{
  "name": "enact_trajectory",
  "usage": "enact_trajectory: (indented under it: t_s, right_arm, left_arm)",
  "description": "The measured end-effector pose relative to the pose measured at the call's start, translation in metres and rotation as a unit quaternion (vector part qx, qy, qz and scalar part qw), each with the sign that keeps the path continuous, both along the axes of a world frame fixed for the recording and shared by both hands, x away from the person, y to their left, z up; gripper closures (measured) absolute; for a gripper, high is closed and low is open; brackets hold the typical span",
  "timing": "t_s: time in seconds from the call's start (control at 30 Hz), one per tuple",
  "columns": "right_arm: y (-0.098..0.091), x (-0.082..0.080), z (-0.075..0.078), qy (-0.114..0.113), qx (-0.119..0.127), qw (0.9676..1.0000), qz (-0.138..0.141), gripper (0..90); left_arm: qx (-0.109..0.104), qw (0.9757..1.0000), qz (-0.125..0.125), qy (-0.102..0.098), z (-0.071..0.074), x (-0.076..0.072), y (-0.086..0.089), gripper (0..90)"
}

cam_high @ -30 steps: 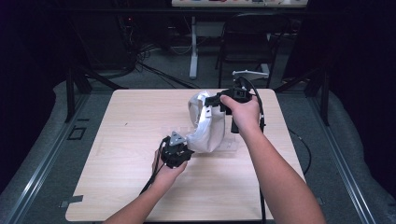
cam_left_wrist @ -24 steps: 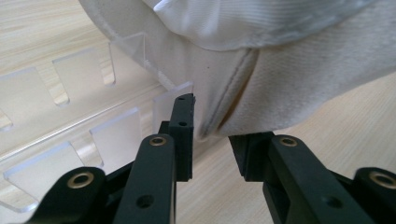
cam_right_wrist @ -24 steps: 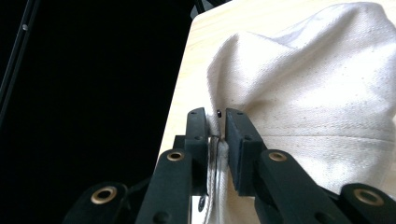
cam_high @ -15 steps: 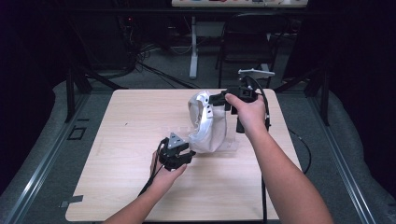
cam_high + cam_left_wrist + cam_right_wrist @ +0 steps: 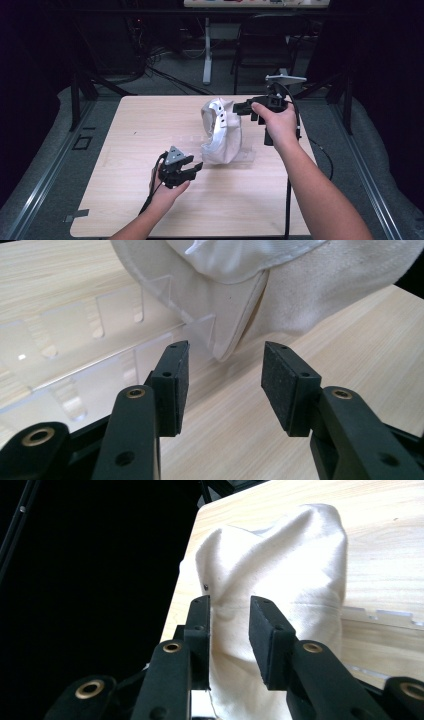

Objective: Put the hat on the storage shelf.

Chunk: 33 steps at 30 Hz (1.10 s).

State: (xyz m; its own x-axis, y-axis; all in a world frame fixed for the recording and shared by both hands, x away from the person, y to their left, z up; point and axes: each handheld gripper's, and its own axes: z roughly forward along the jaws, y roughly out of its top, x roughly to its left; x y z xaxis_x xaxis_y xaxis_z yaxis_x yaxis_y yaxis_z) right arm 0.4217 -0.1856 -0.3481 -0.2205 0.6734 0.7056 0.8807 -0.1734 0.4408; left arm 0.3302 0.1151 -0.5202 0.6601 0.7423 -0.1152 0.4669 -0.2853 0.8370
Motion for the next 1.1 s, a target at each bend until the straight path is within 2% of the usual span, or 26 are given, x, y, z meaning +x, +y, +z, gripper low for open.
enact_trajectory:
  t_s: [0.27, 0.33, 0.43, 0.57, 0.63, 0.77, 0.87, 1.1]
  right_arm:
    - [-0.013, -0.010, -0.005, 0.004, -0.008, 1.0000, -0.002, 70.0]
    - [-0.016, -0.012, -0.007, 0.003, -0.009, 1.0000, -0.002, 69.4]
    - [-0.021, -0.017, -0.011, 0.006, -0.013, 0.9999, -0.001, 68.0]
    - [-0.028, -0.024, -0.016, 0.009, -0.014, 0.9998, -0.005, 67.7]
    - [-0.032, -0.029, -0.020, 0.008, -0.016, 0.9998, -0.007, 67.7]
    - [-0.036, -0.038, -0.027, 0.004, -0.023, 0.9997, -0.010, 67.7]
    - [-0.039, -0.044, -0.031, -0.002, -0.034, 0.9994, -0.009, 67.7]
    - [-0.042, -0.056, -0.047, -0.001, -0.038, 0.9992, -0.009, 67.8]
  left_arm:
    - [0.001, 0.9998, 0.018, 0.002, -0.001, -0.007, 0.033, 53.5]
    - [0.001, 0.9996, 0.026, 0.008, -0.003, -0.009, 0.042, 53.4]
    - [0.003, 0.9991, 0.040, 0.011, -0.007, -0.011, 0.057, 53.3]
    - [-0.007, 0.9978, 0.063, 0.020, -0.012, -0.013, 0.074, 53.3]
    - [-0.008, 0.9975, 0.067, 0.022, -0.013, -0.013, 0.079, 53.3]
    - [-0.003, 0.9972, 0.071, 0.023, -0.016, -0.015, 0.087, 53.1]
    - [-0.002, 0.9971, 0.072, 0.025, -0.017, -0.015, 0.088, 53.0]
    - [0.001, 0.9973, 0.069, 0.023, -0.021, -0.014, 0.088, 52.9]
